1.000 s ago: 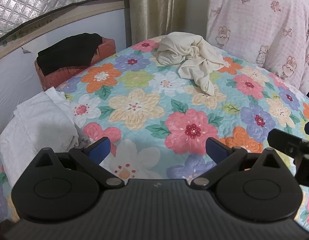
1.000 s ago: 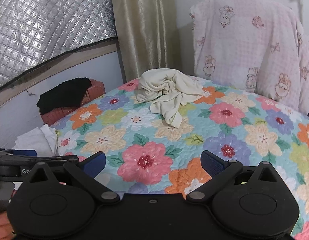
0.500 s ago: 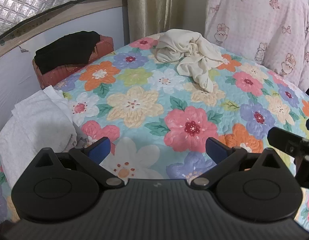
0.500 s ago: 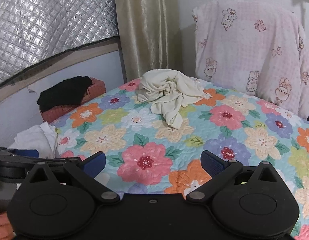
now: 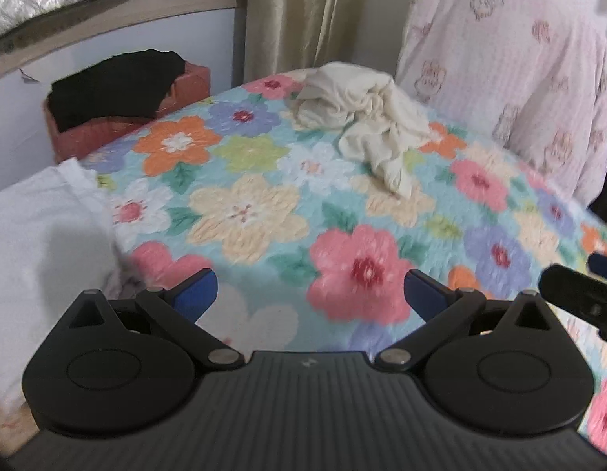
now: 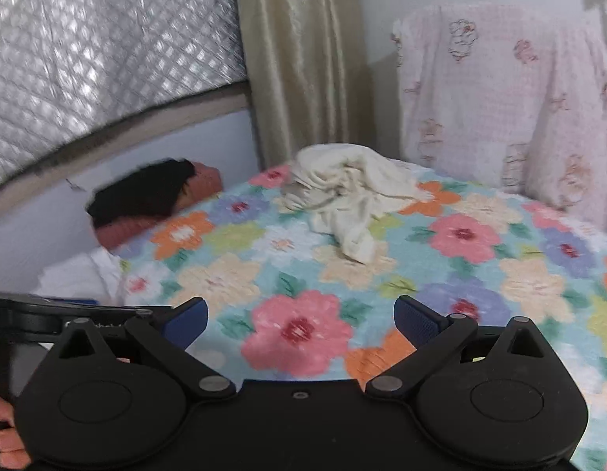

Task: Fold clothes
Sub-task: 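Grasp the crumpled cream garment with the right gripper while the left gripper approaches it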

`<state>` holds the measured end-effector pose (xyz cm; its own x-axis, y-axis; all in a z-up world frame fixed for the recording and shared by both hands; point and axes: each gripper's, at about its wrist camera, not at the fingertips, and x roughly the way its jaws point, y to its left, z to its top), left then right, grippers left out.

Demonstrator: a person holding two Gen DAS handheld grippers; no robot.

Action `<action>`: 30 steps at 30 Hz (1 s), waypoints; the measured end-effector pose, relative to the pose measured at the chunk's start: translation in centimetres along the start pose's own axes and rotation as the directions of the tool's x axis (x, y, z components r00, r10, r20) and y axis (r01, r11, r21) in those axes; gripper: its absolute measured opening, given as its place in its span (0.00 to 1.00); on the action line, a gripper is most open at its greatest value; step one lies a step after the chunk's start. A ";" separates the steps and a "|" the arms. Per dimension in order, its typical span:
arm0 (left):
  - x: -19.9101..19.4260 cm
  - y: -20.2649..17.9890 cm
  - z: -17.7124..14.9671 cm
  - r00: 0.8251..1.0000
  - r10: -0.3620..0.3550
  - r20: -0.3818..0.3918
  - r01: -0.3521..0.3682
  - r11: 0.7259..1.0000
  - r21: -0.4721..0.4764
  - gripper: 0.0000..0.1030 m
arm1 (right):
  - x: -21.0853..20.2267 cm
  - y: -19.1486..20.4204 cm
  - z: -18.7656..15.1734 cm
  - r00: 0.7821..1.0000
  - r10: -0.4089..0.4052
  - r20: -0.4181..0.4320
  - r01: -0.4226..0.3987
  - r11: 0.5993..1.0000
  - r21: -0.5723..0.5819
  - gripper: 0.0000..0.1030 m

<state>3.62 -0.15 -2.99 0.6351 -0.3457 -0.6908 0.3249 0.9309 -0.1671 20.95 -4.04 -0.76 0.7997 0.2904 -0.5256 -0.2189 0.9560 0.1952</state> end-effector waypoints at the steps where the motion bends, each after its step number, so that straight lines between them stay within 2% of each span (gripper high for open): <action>1: 0.9 0.2 0.2 1.000 0.005 0.005 -0.005 1.000 0.003 1.00 | 0.6 -0.6 0.1 1.000 0.024 0.006 -0.025 0.999 0.032 1.00; 4: 4.1 0.9 0.7 1.000 -0.008 0.014 0.009 1.000 -0.014 1.00 | 3.2 -2.2 0.2 0.996 0.085 0.030 -0.088 0.992 0.096 1.00; 8: 9.5 0.8 2.3 0.998 -0.061 0.018 0.061 0.998 -0.029 0.97 | 9.0 -4.2 0.9 0.998 0.064 0.021 -0.066 0.991 0.113 0.99; 10: 12.6 -0.2 3.8 0.995 -0.091 0.042 0.090 0.996 0.005 0.92 | 12.7 -5.5 1.6 0.998 0.062 0.015 -0.063 0.988 0.138 0.94; 11: 14.3 -0.8 4.7 0.994 -0.099 0.041 0.098 0.995 0.019 0.86 | 14.4 -6.1 1.9 0.997 0.071 0.008 -0.072 0.986 0.149 0.93; 14: 19.4 -2.3 6.8 0.987 -0.153 0.037 0.152 0.988 0.042 0.79 | 19.1 -7.9 2.7 0.993 0.112 -0.026 -0.106 0.982 0.158 0.91; 15: 21.0 -2.8 7.5 0.985 -0.167 0.036 0.165 0.985 0.044 0.71 | 20.7 -8.4 2.9 0.993 0.115 -0.038 -0.108 0.982 0.153 0.91; 20: 28.6 -4.0 9.9 0.982 -0.175 0.071 0.171 0.983 0.067 0.57 | 27.7 -10.8 4.6 0.996 0.051 -0.073 -0.043 0.993 0.108 0.89; 23: 31.9 -3.9 11.6 0.981 -0.151 0.124 0.142 0.987 0.076 0.57 | 30.1 -11.7 5.9 0.996 0.006 -0.084 -0.004 0.999 0.033 0.81; 25: 33.6 -3.8 13.4 0.971 -0.166 0.174 0.158 0.986 0.063 0.59 | 31.4 -12.2 6.8 0.997 -0.008 -0.083 0.007 1.000 -0.011 0.77; 28: 36.0 -4.9 16.4 0.959 -0.164 0.230 0.149 0.986 0.079 0.65 | 32.5 -13.1 7.3 0.997 -0.008 -0.075 0.009 1.000 0.019 0.77; 30: 37.5 -5.8 18.4 0.953 -0.152 0.263 0.131 0.987 0.097 0.81 | 32.8 -13.7 7.3 0.998 -0.002 -0.068 0.006 0.998 0.063 0.77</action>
<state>38.41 -20.73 -15.01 0.7397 -0.5021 -0.4480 0.4716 0.8617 -0.1872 54.29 -7.95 -14.60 0.7600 0.2909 -0.5812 -0.1782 0.9532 0.2441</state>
